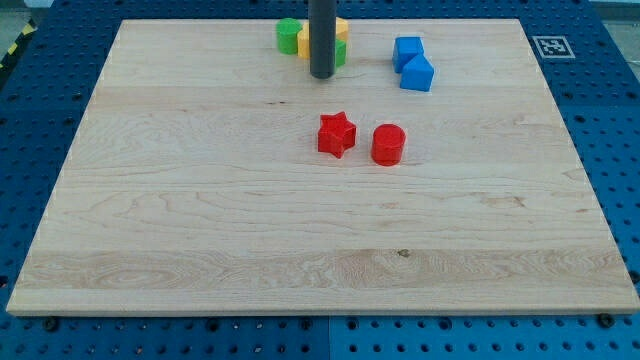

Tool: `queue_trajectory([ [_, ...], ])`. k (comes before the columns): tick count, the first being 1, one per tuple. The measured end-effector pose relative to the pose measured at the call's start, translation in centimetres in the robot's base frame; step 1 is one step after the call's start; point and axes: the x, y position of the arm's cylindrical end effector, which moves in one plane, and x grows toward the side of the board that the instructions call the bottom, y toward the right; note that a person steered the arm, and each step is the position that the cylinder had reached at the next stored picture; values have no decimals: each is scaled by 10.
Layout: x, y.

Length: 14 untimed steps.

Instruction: Slide the blue cube right to the green star

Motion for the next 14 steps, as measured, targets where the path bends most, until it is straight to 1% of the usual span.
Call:
queue_trajectory([
  [1, -3, 0],
  [2, 19, 12],
  [4, 94, 126],
  [5, 95, 162],
  [6, 64, 179],
  [8, 38, 175],
  [9, 14, 169],
  [11, 14, 159],
  [13, 16, 99],
  [14, 16, 85],
])
